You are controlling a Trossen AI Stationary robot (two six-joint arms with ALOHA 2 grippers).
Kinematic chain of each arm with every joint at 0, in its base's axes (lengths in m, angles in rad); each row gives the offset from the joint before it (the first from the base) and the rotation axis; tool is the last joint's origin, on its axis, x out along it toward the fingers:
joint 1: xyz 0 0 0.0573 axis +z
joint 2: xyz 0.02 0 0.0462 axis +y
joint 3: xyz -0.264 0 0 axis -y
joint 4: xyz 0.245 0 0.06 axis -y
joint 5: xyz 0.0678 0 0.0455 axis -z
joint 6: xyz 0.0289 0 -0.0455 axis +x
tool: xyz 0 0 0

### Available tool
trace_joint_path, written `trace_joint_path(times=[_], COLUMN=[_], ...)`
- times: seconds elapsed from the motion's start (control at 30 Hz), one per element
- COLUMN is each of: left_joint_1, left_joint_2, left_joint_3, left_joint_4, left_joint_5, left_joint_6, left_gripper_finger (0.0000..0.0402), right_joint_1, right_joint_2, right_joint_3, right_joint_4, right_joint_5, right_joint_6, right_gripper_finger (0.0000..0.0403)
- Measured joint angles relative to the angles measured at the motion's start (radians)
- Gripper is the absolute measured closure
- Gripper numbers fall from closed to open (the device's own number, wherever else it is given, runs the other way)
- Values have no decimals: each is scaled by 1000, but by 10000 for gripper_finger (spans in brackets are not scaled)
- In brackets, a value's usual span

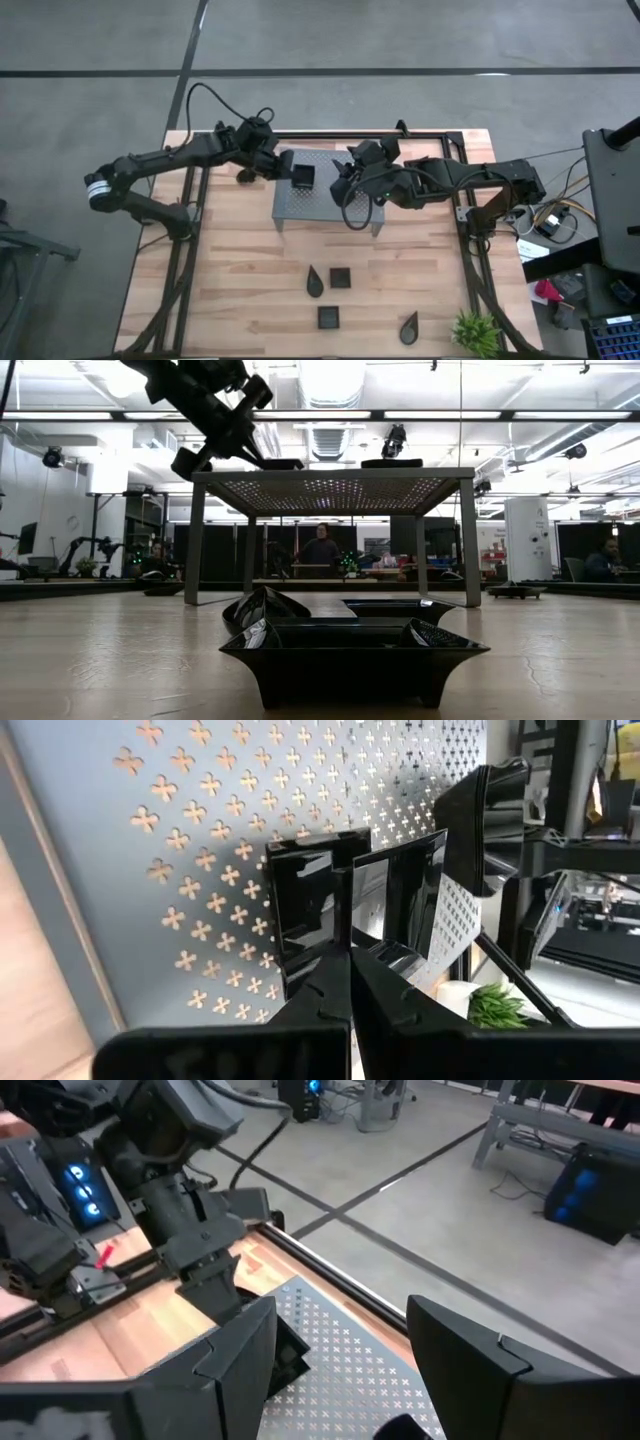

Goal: Pick & Place Mini shaped plates
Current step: Stack the black square plate on top of the other black square plate on the shelf, then stack the black square plate on top of the other black square plates on the shelf

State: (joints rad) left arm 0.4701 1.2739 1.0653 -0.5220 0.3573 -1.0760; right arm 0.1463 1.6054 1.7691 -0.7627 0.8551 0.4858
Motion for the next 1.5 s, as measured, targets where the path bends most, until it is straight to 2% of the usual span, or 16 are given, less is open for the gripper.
trace_joint_path(times=[0.43,0.87,1.03,1.2,1.3,1.5], left_joint_1=[4,4,-2,-24,-34,-55], left_joint_2=[0,-3,-31,-80,-115,-186], left_joint_3=[-1,1,13,23,25,25], left_joint_4=[-2,-3,-2,26,84,204], left_joint_5=[1,23,43,43,34,-9], left_joint_6=[5,4,38,63,88,150], left_gripper_finger=[397,298,289,291,291,293], right_joint_1=[0,1,11,26,35,97], right_joint_2=[0,0,1,1,2,2], right_joint_3=[0,-6,-6,-20,-27,-76], right_joint_4=[-20,-33,-67,-112,-172,-245], right_joint_5=[0,-21,-129,-319,-451,-646], right_joint_6=[4,12,15,48,169,463], right_gripper_finger=[184,184,184,184,184,184])
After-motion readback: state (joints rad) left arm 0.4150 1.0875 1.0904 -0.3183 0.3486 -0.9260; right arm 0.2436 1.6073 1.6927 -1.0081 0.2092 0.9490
